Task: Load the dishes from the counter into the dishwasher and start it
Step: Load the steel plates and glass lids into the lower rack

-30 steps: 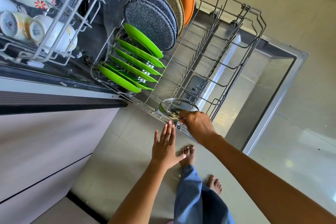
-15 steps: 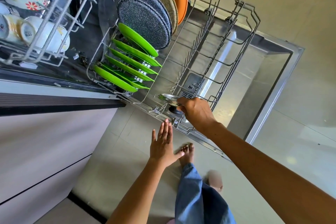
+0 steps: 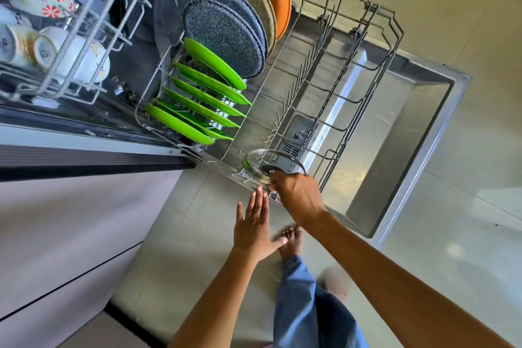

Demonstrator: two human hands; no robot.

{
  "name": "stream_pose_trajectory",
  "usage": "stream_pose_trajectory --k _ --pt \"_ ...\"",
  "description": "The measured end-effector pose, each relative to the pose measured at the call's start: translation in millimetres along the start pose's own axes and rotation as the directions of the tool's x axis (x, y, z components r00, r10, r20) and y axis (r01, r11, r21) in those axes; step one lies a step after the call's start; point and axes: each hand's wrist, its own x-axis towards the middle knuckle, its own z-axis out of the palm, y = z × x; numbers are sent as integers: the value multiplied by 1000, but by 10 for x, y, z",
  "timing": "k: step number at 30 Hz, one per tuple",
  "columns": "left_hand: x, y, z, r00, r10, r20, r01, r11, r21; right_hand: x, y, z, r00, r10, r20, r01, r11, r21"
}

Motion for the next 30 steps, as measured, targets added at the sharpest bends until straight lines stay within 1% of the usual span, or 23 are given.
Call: stream_pose_trajectory --k 5,8,11,13,17,20,22,27,30 --pt "9 11 33 1000 -5 -20 5 1000 -13 -64 27 -85 999 -21 -42 21 1000 8" --pt "7 20 22 1000 0 -12 0 1000 -14 -8 29 -140 999 -4 -36 4 1000 -3" --pt "5 11 12 1000 7 -11 -7 1000 -8 89 -25 -259 998 -28 -55 29 999 16" --pt "2 9 5 1000 16 -9 -16 1000 -21 174 -54 -368 1000 -26 0 26 999 25" --pt "-5 5 11 1000 14 -12 -14 999 -42 331 50 -374 994 18 112 -10 997 -72" --pt "-3 -6 21 1000 21 -15 -22 999 -46 362 86 -304 988 13 154 -3 998 -67" --pt "1 -15 22 1000 26 -13 -26 999 -40 404 85 -278 985 29 168 -19 998 -59" --pt "9 -28 21 1000 28 6 -28 999 -35 700 26 -267 983 121 136 -118 993 -30" --pt "12 -44 5 999 33 11 -33 999 -19 743 40 -239 977 132 167 -135 991 8"
